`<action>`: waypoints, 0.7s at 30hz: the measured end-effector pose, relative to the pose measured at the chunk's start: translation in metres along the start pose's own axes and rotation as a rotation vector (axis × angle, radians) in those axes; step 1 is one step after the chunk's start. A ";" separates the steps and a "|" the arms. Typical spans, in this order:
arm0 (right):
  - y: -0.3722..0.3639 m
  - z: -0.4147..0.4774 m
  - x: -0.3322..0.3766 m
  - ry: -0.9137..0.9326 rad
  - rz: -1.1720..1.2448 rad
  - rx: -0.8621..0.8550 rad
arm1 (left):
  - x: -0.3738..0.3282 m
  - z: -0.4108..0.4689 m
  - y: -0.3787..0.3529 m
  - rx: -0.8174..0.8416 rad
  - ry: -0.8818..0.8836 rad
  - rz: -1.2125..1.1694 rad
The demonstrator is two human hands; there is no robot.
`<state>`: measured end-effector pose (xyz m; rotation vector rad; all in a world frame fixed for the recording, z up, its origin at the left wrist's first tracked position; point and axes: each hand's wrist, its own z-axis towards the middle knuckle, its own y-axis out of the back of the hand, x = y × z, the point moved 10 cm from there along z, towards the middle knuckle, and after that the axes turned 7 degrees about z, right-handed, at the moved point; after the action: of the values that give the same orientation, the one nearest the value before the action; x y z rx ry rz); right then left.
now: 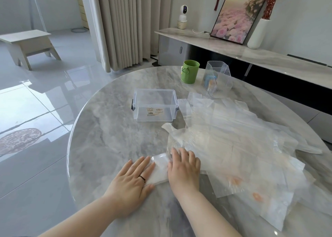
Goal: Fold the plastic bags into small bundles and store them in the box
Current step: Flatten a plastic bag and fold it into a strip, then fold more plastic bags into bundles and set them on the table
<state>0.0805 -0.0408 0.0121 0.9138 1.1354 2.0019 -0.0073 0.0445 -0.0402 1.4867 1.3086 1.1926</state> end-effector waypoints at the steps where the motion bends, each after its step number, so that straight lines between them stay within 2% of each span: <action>1: 0.000 0.001 -0.005 -0.042 -0.002 -0.008 | 0.000 0.000 0.000 0.002 -0.003 0.004; 5: 0.011 0.008 -0.018 -0.129 0.065 -0.029 | -0.003 0.002 -0.001 -0.027 -0.026 0.039; 10: 0.031 0.003 -0.013 -0.009 0.119 -0.145 | -0.006 0.006 -0.005 -0.042 -0.049 0.039; 14: 0.047 -0.001 -0.001 0.187 0.195 -0.195 | 0.029 0.010 0.007 -0.007 0.156 -0.043; 15: 0.051 -0.001 -0.002 0.221 0.192 -0.181 | 0.042 0.013 0.018 -0.153 0.199 -0.035; 16: 0.053 -0.002 -0.005 0.249 0.181 -0.154 | 0.055 0.011 0.022 -0.186 0.254 -0.070; 18: 0.060 -0.003 -0.018 0.288 0.113 -0.082 | 0.077 0.015 0.019 -0.135 0.346 -0.139; 21: 0.076 -0.011 -0.061 0.266 -0.061 0.005 | 0.095 0.022 0.027 -0.195 0.420 -0.193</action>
<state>0.0896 -0.1254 0.0602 0.6194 1.2950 2.1150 0.0220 0.1353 -0.0063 0.9773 1.5188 1.5056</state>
